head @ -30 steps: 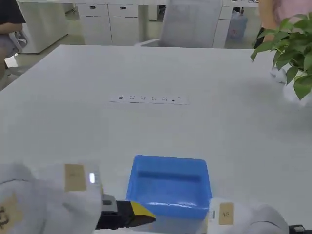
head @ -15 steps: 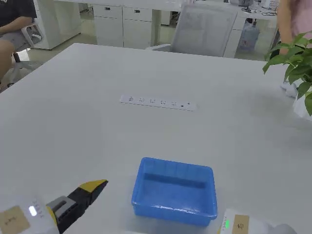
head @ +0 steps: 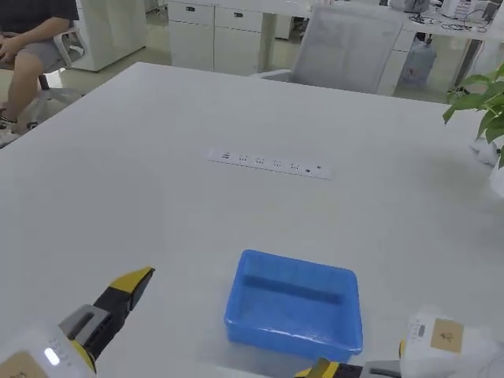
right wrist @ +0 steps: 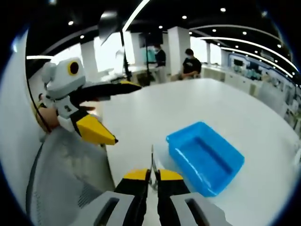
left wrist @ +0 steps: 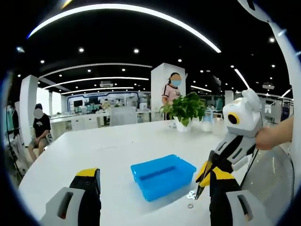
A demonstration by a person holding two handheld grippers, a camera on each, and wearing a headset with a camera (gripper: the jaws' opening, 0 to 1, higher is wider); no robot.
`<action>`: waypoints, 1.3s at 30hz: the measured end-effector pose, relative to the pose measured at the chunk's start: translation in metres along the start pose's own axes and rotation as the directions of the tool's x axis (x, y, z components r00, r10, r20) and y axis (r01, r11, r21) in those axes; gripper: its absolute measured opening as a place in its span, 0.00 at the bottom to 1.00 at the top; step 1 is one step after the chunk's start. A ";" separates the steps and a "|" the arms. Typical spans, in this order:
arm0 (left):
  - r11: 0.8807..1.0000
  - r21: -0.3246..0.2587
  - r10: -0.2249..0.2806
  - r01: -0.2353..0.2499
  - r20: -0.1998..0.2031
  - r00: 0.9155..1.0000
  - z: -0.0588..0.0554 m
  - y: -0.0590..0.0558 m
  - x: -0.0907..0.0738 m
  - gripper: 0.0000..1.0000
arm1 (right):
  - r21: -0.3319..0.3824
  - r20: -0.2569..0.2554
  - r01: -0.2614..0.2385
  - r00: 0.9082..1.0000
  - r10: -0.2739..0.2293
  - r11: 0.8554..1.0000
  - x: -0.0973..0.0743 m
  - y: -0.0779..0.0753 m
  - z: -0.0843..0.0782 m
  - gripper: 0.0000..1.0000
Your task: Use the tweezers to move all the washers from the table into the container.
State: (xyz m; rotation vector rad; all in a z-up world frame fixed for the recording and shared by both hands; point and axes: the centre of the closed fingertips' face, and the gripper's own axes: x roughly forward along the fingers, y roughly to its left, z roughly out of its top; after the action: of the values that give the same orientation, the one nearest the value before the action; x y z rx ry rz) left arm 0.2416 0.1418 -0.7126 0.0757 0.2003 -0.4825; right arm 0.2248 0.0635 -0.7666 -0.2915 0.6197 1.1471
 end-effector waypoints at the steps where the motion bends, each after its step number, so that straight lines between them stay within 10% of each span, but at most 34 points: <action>1: 1.000 0.005 -0.003 0.003 -0.001 1.000 0.000 -0.002 0.001 0.99 | 0.006 0.004 0.005 1.000 -0.005 1.000 -0.002 -0.002 0.002 0.03; 14: 0.996 0.051 -0.064 0.067 -0.057 0.996 -0.005 -0.017 0.005 0.93 | 0.042 0.048 0.113 0.992 -0.114 0.993 -0.020 -0.034 0.021 0.03; 39: 0.999 0.017 -0.035 0.036 -0.052 0.998 -0.005 -0.007 0.002 0.89 | 0.090 0.053 0.207 0.976 -0.212 0.974 -0.014 -0.109 0.036 0.03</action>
State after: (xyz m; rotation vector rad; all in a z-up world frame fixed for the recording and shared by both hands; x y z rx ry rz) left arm 0.2387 0.1353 -0.7181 0.1021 0.2486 -0.5185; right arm 0.3312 0.0283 -0.7401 -0.2419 0.5669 0.9216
